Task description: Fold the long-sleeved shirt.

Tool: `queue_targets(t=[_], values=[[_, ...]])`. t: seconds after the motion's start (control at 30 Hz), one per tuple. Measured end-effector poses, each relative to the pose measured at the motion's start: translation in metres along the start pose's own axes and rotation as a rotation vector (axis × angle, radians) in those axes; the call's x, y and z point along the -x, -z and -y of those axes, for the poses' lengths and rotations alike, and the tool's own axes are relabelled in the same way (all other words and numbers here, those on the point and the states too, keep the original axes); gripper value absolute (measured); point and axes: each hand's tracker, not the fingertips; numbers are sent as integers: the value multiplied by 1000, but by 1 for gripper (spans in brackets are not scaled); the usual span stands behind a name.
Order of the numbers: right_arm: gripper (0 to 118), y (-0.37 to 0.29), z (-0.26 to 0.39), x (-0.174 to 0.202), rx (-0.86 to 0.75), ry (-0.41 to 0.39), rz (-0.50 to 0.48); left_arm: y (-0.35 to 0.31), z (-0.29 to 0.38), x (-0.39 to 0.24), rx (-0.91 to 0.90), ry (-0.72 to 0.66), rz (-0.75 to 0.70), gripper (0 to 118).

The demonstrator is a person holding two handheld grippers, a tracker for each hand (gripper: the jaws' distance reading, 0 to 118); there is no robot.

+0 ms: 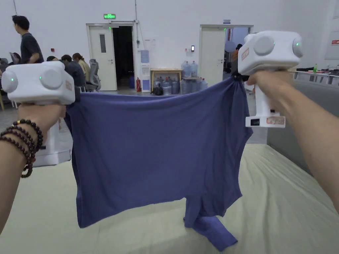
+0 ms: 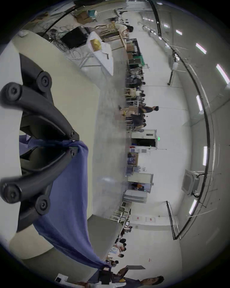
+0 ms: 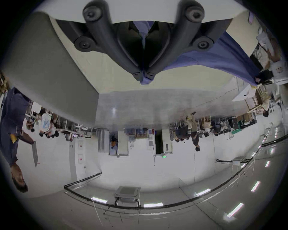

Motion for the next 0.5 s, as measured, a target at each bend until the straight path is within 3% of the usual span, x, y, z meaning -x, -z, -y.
queue_targets(t=[0.2, 0.4, 0.5], values=[[3, -48, 37, -13, -6, -17, -72, -57, 45, 23, 4, 1, 29, 4], [3, -127, 116, -13, 5, -161, -109, -132, 134, 43, -6, -78, 82, 4], [3, -160, 175, -21, 43, -134, -152, -166, 198, 50, 19, -87, 95, 4]])
